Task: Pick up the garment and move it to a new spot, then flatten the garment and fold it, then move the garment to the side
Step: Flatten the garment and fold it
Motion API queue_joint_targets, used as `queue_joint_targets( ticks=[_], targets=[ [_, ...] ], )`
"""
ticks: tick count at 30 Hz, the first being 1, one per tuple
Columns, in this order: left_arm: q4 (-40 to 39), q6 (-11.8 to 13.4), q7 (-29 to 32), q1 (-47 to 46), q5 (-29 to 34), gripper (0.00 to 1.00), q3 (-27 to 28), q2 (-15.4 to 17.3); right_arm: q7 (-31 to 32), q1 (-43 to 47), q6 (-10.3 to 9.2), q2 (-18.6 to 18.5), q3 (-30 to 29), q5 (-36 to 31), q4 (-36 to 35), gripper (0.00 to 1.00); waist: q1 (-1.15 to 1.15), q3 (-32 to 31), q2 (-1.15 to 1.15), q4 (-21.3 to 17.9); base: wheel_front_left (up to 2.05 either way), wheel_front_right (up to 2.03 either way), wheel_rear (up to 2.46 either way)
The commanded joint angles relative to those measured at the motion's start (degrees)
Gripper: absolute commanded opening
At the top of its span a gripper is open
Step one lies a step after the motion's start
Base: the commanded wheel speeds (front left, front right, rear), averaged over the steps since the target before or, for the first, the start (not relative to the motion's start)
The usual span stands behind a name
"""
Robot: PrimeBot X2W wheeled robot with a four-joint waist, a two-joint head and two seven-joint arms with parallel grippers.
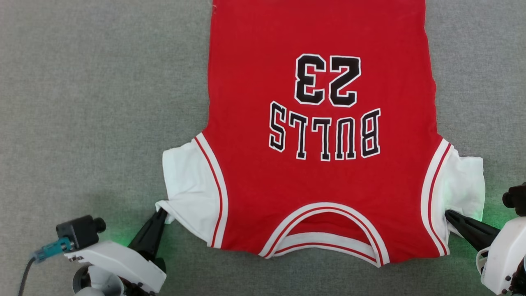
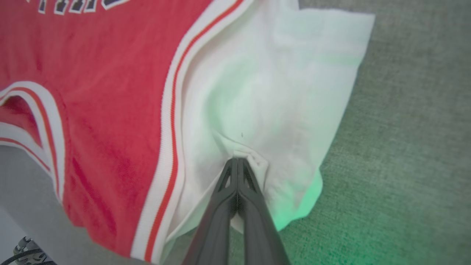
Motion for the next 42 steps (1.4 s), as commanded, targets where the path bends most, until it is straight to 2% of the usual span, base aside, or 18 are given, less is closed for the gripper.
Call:
queue_joint_targets(
  ticks=[1, 5, 7, 8, 12, 18, 21, 24, 28, 33, 38, 42],
  targets=[
    [1.8, 0.7, 1.0, 0.1, 0.3, 0.00, -1.0, -0.8, 0.1, -0.1, -0.11, 1.1, 2.1, -0.8, 1.9, 0.00, 0.00, 0.3, 0.00, 0.1, 0.00, 0.00, 0.00],
    [3.3, 0.0, 0.8, -0.6, 0.5, 0.00, -1.7, -1.8, -1.3, -1.4, -0.19, 0.4, 4.3, -0.9, 4.1, 0.00, 0.00, 0.3, 0.00, 0.0, 0.00, 0.00, 0.00],
    [3.4, -0.3, 0.7, -0.7, 0.4, 0.00, -1.9, -2.2, -2.7, -2.6, -0.23, -0.6, 3.9, -0.9, 3.6, 0.96, 0.00, -0.1, 0.00, 0.0, 0.00, 0.00, 0.00],
    [3.5, -0.5, 0.5, -0.8, 0.5, 0.00, -2.0, -2.4, -3.2, -3.2, -0.23, -1.3, 3.3, -0.6, 3.1, 1.00, 0.00, -0.2, 0.00, 0.1, 0.00, 0.00, 0.00],
    [3.0, -1.1, 0.1, -1.2, 0.9, 0.00, -2.5, -3.2, -2.0, -4.6, -0.09, -4.7, -1.8, 3.4, -1.7, 1.00, 0.00, -0.7, 0.00, 0.7, 0.00, 0.00, 0.00],
    [1.4, -1.6, -0.5, -3.2, 1.8, 0.00, -3.0, -4.7, 7.5, -9.8, -0.09, -11.9, -12.3, 8.5, -8.3, 1.00, 0.00, 1.5, 0.00, 2.8, 0.00, 0.00, 0.00],
    [0.8, -1.9, -0.2, -5.3, 2.6, 0.00, -3.8, -5.7, 11.9, -15.8, -0.09, -13.3, -15.6, 6.8, -7.5, 1.00, 0.00, 3.8, 0.00, 4.9, 0.00, 0.00, 0.00],
    [1.0, -2.5, -0.1, -7.5, 3.1, 0.00, -4.3, -6.9, 16.3, -23.3, -0.08, -13.1, -14.3, 3.1, -5.1, 1.00, 0.00, 5.8, 0.00, 7.5, 0.00, 0.00, 0.00],
    [1.3, -3.2, 0.1, -10.2, 3.8, 0.00, -4.9, -8.2, 20.2, -36.5, -0.09, -9.5, -10.2, -2.8, 2.1, 1.00, 0.00, 8.7, 0.00, 10.2, 0.00, 0.00, 0.00],
    [1.6, -3.8, -0.3, -12.1, 4.4, 0.00, -5.6, -9.9, 22.4, -52.4, -0.08, -3.9, -6.3, -10.2, 16.3, 1.00, 0.00, 13.1, 0.00, 13.7, 0.00, 0.00, 0.00],
    [2.2, -4.6, -0.5, -12.6, 4.5, 0.00, -6.5, -11.2, 24.6, -62.3, -0.08, -2.8, -2.0, -15.7, 28.3, 1.00, 0.00, 15.4, 0.00, 17.1, 0.00, 0.00, 0.00],
    [3.0, -5.3, -0.7, -12.9, 4.3, 0.00, -6.8, -11.7, 23.7, -67.8, -0.08, -1.7, -2.0, -17.8, 35.9, 1.00, 0.00, 16.9, 0.00, 19.3, 0.00, 0.00, 0.00]
  ],
)
